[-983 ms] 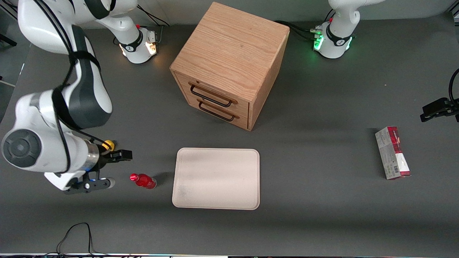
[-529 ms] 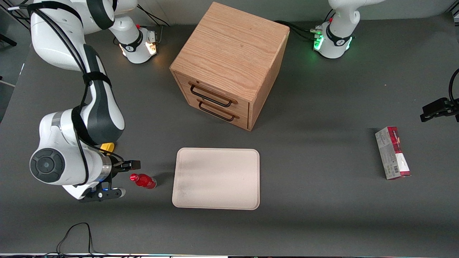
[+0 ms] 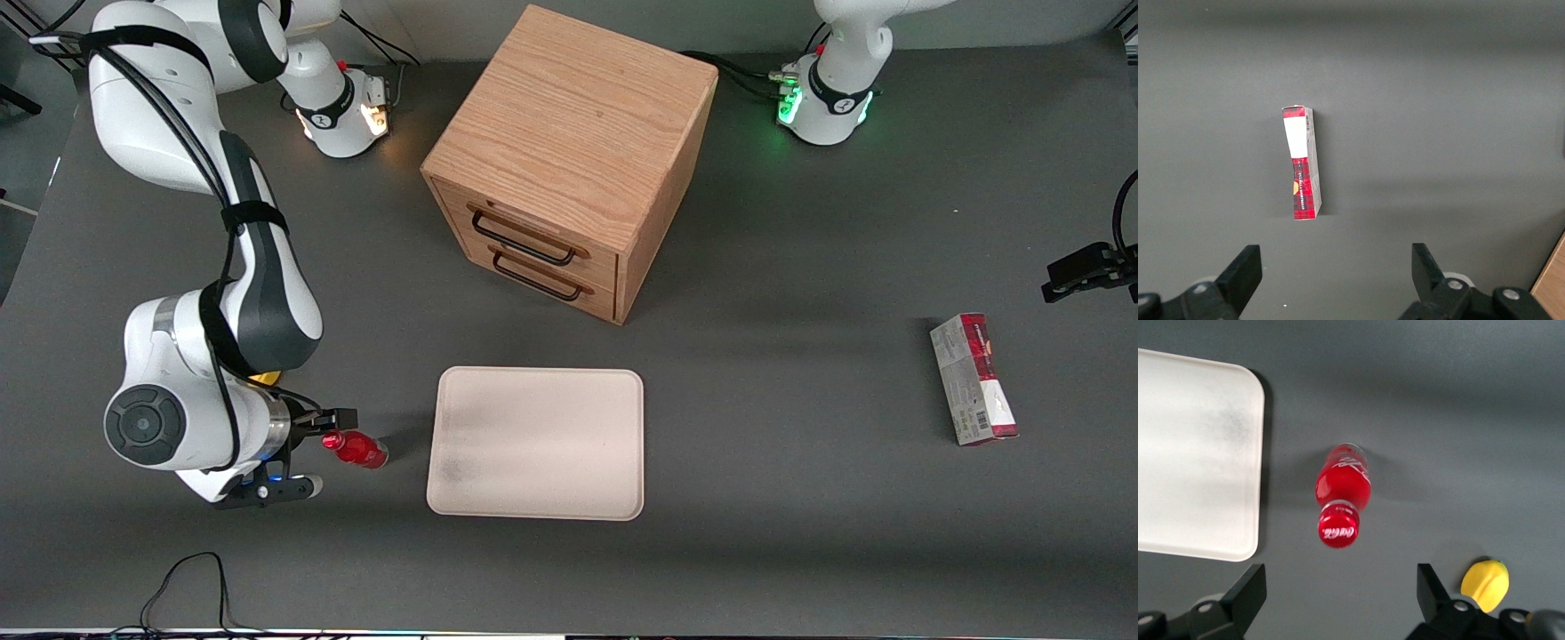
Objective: Place coke bottle on tray
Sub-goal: 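Close the right gripper around the bottle's cap end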
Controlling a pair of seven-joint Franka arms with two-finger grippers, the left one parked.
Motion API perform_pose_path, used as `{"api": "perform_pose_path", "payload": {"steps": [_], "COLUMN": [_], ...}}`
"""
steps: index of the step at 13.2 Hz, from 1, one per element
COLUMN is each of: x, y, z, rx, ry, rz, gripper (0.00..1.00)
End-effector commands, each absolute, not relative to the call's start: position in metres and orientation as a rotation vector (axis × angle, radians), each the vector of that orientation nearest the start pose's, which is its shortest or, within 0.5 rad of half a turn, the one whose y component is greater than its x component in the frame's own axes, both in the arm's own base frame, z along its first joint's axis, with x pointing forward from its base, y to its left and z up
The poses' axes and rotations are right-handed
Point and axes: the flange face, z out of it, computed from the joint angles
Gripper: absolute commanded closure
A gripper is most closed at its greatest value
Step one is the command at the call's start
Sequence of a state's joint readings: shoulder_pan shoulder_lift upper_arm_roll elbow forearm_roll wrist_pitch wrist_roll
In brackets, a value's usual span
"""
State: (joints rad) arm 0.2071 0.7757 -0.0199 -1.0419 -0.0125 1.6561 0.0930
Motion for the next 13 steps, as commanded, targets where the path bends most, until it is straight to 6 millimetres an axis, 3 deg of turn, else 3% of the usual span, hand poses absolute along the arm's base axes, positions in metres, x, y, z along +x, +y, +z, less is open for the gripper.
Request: {"api": "perform_pose_path", "payload": {"steps": [1,4,10,11,12,13], "x": [0.730,0.723,0.724,0.723,0.723,0.723], "y": [0.141,0.138,0.137,0.138,0.138,0.137], "z": [0.361,0.336,0.333,0.333,0.333,0.333], "rx": [-3.174,-3.174,-3.173,-3.172,-3.172,-3.175], "ry": [-0.124,-0.122,-0.120,-0.119,-0.119,-0.118], "rz": [0.212,0.231,0.210,0.210,0.210,0.212], "gripper": [0.00,0.01,0.04,0.09,0.21,0.45]}}
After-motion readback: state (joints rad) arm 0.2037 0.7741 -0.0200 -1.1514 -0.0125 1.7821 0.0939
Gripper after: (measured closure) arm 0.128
